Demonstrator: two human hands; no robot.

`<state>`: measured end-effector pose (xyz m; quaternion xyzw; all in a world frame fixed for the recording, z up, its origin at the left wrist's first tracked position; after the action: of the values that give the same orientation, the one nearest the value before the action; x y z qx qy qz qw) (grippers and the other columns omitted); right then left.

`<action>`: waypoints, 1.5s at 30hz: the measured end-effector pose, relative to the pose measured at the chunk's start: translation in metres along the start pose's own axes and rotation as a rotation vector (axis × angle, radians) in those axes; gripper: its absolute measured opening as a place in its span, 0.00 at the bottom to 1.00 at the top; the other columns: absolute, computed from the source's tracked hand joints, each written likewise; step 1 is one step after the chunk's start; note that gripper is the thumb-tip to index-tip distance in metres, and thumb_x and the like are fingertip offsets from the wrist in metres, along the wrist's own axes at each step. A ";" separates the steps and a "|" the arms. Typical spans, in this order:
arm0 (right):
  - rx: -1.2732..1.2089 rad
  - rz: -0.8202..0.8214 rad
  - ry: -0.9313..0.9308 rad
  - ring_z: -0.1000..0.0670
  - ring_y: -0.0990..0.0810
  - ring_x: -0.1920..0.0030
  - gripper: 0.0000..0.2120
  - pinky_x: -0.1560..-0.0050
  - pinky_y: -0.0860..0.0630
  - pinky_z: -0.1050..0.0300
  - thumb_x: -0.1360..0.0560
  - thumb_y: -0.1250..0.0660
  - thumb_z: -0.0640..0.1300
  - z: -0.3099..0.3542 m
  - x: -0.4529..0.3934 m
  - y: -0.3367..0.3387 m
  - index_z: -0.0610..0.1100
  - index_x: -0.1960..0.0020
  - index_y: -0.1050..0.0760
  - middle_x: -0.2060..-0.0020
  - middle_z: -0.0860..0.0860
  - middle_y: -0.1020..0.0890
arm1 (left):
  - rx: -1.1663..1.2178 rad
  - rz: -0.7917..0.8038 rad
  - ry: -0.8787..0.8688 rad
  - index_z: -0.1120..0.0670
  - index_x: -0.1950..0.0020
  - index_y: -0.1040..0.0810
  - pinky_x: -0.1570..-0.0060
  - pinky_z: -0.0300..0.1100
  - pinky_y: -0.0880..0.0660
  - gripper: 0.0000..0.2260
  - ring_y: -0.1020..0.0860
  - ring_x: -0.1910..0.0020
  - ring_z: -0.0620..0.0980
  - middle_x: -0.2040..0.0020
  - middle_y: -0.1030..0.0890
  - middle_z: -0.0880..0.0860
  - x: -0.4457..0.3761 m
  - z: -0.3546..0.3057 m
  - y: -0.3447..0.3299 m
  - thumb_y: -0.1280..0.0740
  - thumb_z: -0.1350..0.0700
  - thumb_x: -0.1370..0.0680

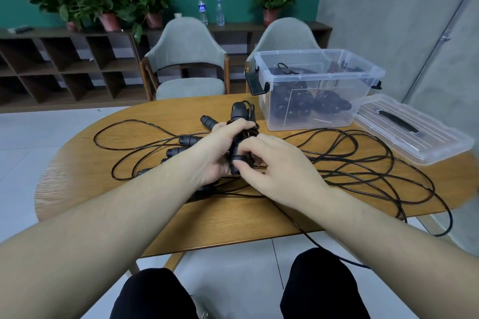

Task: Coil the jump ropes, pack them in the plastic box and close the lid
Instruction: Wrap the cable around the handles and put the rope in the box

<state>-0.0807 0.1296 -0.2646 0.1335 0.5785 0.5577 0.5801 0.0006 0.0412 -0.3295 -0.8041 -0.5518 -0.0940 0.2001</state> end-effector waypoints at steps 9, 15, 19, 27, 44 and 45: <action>-0.485 -0.022 -0.606 0.55 0.24 0.43 0.18 0.42 0.26 0.55 0.21 0.40 0.64 -0.071 -0.016 -0.002 0.59 0.35 0.33 0.41 0.55 0.25 | 0.116 0.052 -0.067 0.50 0.43 0.20 0.48 0.50 0.25 0.14 0.22 0.53 0.52 0.55 0.18 0.52 -0.012 -0.009 -0.007 0.35 0.44 0.22; -0.906 0.034 -0.811 0.49 0.19 0.42 0.27 0.42 0.22 0.44 0.24 0.35 0.65 -0.090 -0.034 -0.009 0.59 0.28 0.34 0.35 0.55 0.24 | 0.157 0.059 -0.119 0.49 0.39 0.19 0.58 0.51 0.18 0.21 0.14 0.53 0.55 0.47 0.15 0.52 -0.019 -0.032 -0.023 0.39 0.36 0.20; -0.983 0.014 -0.834 0.48 0.17 0.46 0.25 0.52 0.18 0.47 0.23 0.32 0.58 -0.104 -0.053 0.006 0.58 0.28 0.32 0.40 0.53 0.19 | 0.225 0.070 -0.154 0.50 0.34 0.21 0.56 0.59 0.18 0.21 0.15 0.49 0.59 0.42 0.17 0.55 -0.024 -0.054 -0.038 0.40 0.39 0.18; -0.985 0.044 -0.900 0.43 0.18 0.50 0.10 0.42 0.22 0.39 0.22 0.35 0.54 -0.130 -0.099 0.053 0.50 0.47 0.23 0.57 0.47 0.18 | 0.205 0.146 -0.217 0.50 0.38 0.21 0.53 0.57 0.17 0.22 0.15 0.47 0.59 0.49 0.13 0.54 -0.040 -0.111 -0.079 0.47 0.37 0.16; -0.565 -0.027 -1.172 0.51 0.29 0.68 0.10 0.57 0.31 0.57 0.26 0.34 0.55 -0.287 -0.154 0.093 0.49 0.60 0.28 0.68 0.52 0.26 | -0.241 -0.100 -0.332 0.51 0.47 0.23 0.69 0.39 0.29 0.05 0.25 0.68 0.46 0.54 0.20 0.51 -0.131 -0.161 -0.076 0.38 0.56 0.19; -0.534 -0.020 -1.188 0.51 0.28 0.68 0.10 0.58 0.31 0.57 0.26 0.33 0.54 -0.298 -0.154 0.089 0.49 0.59 0.27 0.67 0.51 0.25 | -0.265 -0.116 -0.346 0.51 0.47 0.23 0.70 0.38 0.31 0.05 0.27 0.70 0.45 0.56 0.20 0.51 -0.136 -0.161 -0.072 0.38 0.56 0.19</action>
<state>-0.3238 -0.1097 -0.2004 0.2650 0.0018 0.5080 0.8196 -0.1060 -0.1204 -0.2191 -0.7945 -0.6060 -0.0374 -0.0107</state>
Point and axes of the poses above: each hand's wrist, its own x-axis away from the middle knuckle, its own y-axis out of the back of the hand, z = x × y, the point moved 8 cm from there along -x, towards the middle knuckle
